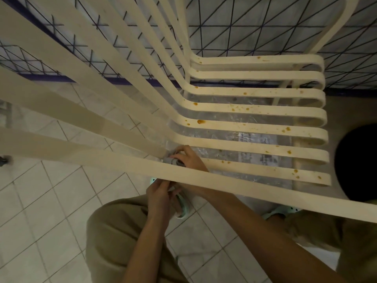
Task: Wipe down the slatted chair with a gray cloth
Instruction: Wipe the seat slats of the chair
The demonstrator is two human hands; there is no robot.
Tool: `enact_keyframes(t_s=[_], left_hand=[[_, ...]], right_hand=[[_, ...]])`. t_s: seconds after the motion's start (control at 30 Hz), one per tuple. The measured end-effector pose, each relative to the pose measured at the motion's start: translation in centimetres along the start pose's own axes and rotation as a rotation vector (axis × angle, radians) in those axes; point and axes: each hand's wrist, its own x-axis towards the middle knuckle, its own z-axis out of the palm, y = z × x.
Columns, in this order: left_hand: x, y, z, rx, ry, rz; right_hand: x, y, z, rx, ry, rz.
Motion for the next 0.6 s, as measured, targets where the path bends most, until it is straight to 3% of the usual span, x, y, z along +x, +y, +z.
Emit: enact_keyframes(t_s=[0.17, 0.33, 0.6], left_hand=[[0.4, -0.1, 0.6, -0.093, -0.017, -0.027], [0.5, -0.9, 0.8, 0.017, -0.092, 0.069], [0.7, -1.6, 1.4, 0.093, -0.147, 0.224]], right_hand=[[0.0, 0.1, -1.5, 0.067, -0.003, 0.037], [1.9, -1.1, -2.2, 0.031, 0.149, -0.014], [1.8, 1.1, -1.7, -0.375, 0.065, 0.070]])
